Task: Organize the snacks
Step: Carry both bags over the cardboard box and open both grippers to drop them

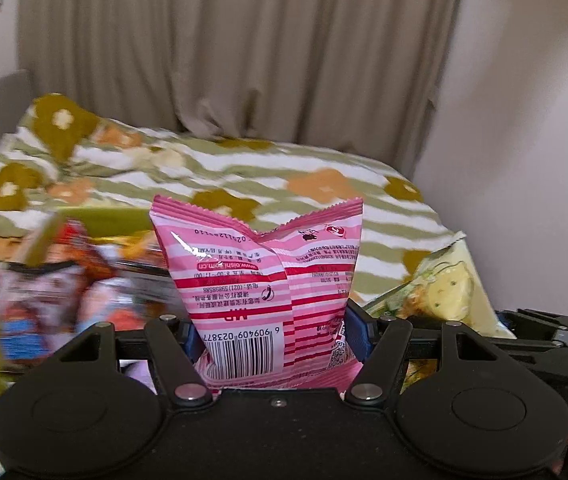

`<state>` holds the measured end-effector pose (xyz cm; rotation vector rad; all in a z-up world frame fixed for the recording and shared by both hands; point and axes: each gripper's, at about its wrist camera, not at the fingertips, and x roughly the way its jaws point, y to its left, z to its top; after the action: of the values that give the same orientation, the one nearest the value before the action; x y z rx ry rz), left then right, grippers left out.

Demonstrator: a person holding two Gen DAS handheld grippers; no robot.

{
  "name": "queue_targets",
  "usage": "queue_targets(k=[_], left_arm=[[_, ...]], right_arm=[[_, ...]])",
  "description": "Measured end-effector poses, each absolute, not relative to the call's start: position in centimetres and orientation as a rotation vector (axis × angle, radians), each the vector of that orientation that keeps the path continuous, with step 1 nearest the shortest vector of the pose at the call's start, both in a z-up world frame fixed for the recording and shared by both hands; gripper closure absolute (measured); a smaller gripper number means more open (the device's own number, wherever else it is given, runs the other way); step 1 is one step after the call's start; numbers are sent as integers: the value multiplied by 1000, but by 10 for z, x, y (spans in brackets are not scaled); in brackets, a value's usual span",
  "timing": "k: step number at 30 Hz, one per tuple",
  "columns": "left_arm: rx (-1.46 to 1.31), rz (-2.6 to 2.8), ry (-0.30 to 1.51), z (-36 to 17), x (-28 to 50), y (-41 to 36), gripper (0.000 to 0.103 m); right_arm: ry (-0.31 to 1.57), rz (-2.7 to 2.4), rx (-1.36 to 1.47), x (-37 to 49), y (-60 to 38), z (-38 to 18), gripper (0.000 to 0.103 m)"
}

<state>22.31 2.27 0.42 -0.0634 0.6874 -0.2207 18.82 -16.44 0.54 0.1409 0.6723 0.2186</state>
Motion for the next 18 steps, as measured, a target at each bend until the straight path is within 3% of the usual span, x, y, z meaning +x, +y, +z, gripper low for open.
queue_targets(k=[7,16,18], left_arm=[[-90,-126,651,25,214,97,33],[-132,-134,698,12,235,159,32],[-141,-154,723,6,240,167,25]], right_arm=[[631,278,151,190,-97,35,35],[610,288,161,203,-24,48,35],[611,281,160,206,-14,47,35]])
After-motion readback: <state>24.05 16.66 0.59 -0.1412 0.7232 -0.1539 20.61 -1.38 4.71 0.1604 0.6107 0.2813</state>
